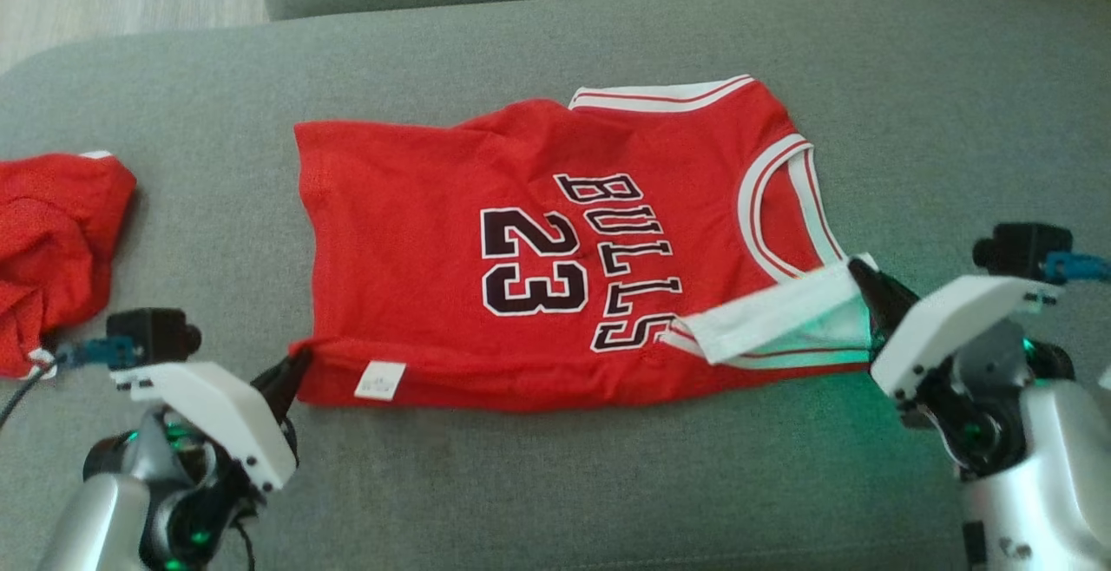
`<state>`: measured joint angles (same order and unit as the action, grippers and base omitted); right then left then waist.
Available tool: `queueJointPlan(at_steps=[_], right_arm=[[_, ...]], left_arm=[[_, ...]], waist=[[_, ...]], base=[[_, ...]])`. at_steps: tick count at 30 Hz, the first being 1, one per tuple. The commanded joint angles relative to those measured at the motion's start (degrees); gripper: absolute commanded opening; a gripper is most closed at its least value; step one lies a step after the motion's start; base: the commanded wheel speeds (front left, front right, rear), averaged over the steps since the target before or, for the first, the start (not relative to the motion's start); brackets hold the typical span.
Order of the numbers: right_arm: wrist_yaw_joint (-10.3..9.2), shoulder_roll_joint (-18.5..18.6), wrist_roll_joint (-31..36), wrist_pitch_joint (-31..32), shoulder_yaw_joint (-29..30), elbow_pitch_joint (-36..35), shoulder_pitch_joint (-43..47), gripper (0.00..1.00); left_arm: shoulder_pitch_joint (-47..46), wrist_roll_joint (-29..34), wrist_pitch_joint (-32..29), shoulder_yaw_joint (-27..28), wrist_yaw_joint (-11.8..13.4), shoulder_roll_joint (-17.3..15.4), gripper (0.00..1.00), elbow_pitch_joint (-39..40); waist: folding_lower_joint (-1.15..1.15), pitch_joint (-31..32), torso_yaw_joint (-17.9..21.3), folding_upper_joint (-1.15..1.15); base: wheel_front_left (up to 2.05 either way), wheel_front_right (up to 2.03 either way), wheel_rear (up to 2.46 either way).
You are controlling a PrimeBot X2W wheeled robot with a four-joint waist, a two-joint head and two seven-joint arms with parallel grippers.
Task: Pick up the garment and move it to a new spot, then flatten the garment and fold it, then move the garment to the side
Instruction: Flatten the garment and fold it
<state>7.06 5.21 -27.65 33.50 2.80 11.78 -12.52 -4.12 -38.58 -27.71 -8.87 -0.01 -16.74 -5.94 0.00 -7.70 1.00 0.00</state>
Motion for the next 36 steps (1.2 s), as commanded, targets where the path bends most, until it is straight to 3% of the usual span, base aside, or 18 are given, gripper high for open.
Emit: queueJointPlan(at_steps=[1,10,11,12,13,15,21,22,26,36], right_arm=[[0.43,0.8,-0.7,-1.3,-1.7,-1.1,-3.1,0.0],[0.43,4.3,-2.3,-13.6,-7.0,6.4,-8.9,0.0],[0.43,4.3,-2.8,-15.1,-7.4,7.1,-9.1,0.73],[0.43,4.4,-3.2,-16.3,-8.0,7.7,-9.3,1.0],[0.43,4.7,-3.5,-17.3,-8.6,8.3,-9.3,1.0],[0.43,5.1,-4.1,-20.2,-10.0,8.5,-9.2,1.0],[0.43,6.7,-2.6,-31.9,-13.4,6.0,-6.8,1.0],[0.43,7.4,-0.4,-35.9,-14.2,4.3,-5.6,1.0],[0.43,8.6,5.7,-41.5,-14.0,0.8,-2.8,1.0],[0.43,5.9,14.6,-39.8,-9.9,-7.1,6.8,1.0]], left_arm=[[-3.7,-0.7,0.0,2.7,-0.2,-1.5,0.0,1.3],[-7.9,-2.2,3.1,3.3,-1.1,0.5,0.0,-4.0],[-8.2,-2.0,4.1,3.4,-1.2,0.7,0.0,-4.4],[-8.4,-1.9,5.1,3.6,-1.2,1.0,0.16,-5.0],[-8.4,-1.9,6.1,3.8,-1.2,1.3,0.37,-5.5],[-8.4,-1.2,8.4,3.9,-1.0,1.8,1.0,-6.3],[-6.3,1.7,17.7,4.7,0.0,3.4,1.0,-6.9],[-5.3,4.1,22.2,4.7,0.8,3.6,1.0,-6.0],[-3.2,9.2,31.6,4.3,2.8,4.3,1.0,-3.8],[3.3,16.7,41.0,3.2,7.3,5.5,1.0,3.1]], waist=[[0.0,-0.4,-0.1,0.0],[0.0,-2.6,-0.5,0.0],[0.0,-2.8,-0.6,0.0],[0.0,-2.9,-0.6,0.0],[0.0,-3.0,-0.6,0.0],[0.0,-3.1,-0.6,0.0],[0.0,-3.0,-0.4,0.0],[0.0,-2.8,-0.3,0.0],[0.0,-1.8,-0.3,0.0],[0.0,1.0,0.2,0.0]], base=[[0.0,0.0,0.0],[0.0,0.0,0.0],[0.0,0.0,0.0],[0.0,0.0,0.0],[0.0,0.0,0.0],[0.0,0.0,0.0],[0.0,0.0,0.0],[0.0,0.0,0.0],[0.0,0.0,0.0],[0.0,0.0,0.0]])
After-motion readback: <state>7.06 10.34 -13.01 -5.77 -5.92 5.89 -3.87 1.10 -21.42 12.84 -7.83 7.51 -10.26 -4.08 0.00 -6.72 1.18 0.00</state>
